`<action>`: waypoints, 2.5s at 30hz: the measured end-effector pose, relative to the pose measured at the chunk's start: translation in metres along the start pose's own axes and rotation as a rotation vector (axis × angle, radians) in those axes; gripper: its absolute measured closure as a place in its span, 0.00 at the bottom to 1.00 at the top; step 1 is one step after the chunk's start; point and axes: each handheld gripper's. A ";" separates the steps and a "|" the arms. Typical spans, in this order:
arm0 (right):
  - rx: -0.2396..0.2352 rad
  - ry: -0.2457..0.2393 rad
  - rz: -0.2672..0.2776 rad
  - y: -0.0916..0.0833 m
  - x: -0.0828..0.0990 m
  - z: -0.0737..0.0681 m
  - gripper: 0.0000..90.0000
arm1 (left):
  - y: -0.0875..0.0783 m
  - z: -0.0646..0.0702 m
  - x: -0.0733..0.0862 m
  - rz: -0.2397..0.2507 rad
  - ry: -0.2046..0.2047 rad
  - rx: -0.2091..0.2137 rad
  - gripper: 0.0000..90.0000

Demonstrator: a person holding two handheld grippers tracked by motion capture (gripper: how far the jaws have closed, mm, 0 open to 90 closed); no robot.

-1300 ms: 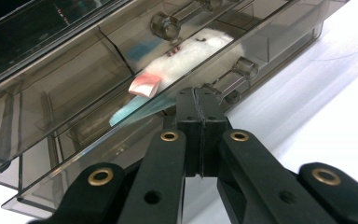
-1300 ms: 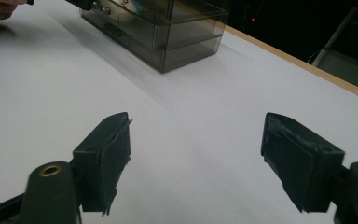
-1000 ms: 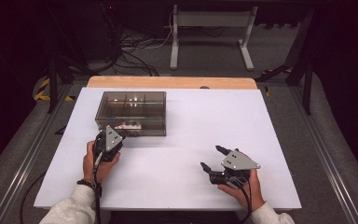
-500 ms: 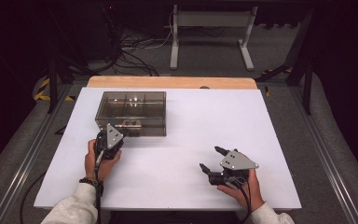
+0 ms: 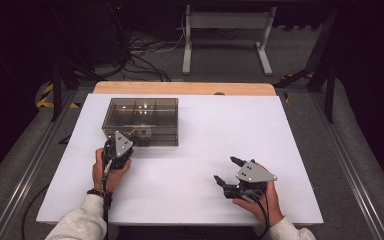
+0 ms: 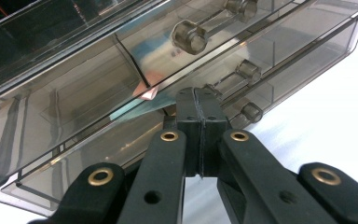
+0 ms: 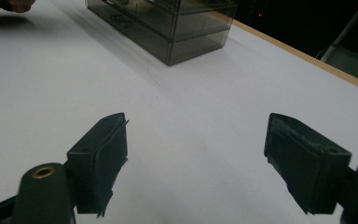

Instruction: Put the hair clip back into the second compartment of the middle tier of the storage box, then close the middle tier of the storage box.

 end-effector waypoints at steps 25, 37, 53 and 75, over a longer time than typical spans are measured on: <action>0.002 -0.005 -0.002 0.001 0.000 0.001 0.24 | -0.002 -0.001 0.000 0.006 0.004 0.013 0.97; 0.000 -0.007 -0.005 0.002 0.001 0.001 0.24 | -0.012 0.004 -0.002 0.031 0.018 0.036 0.95; 0.001 -0.019 0.003 -0.001 0.002 0.000 0.24 | -0.022 0.019 -0.009 0.075 0.069 0.091 0.84; -0.003 -0.021 0.001 0.000 0.002 -0.001 0.24 | -0.025 0.027 -0.010 0.102 0.086 0.123 0.43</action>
Point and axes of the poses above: each handheld gripper's, and its own axes: y roughly forward along the jaws, x roughly out of its underside, z roughly to its right, and after that the axes turned 8 degrees about x, right-handed
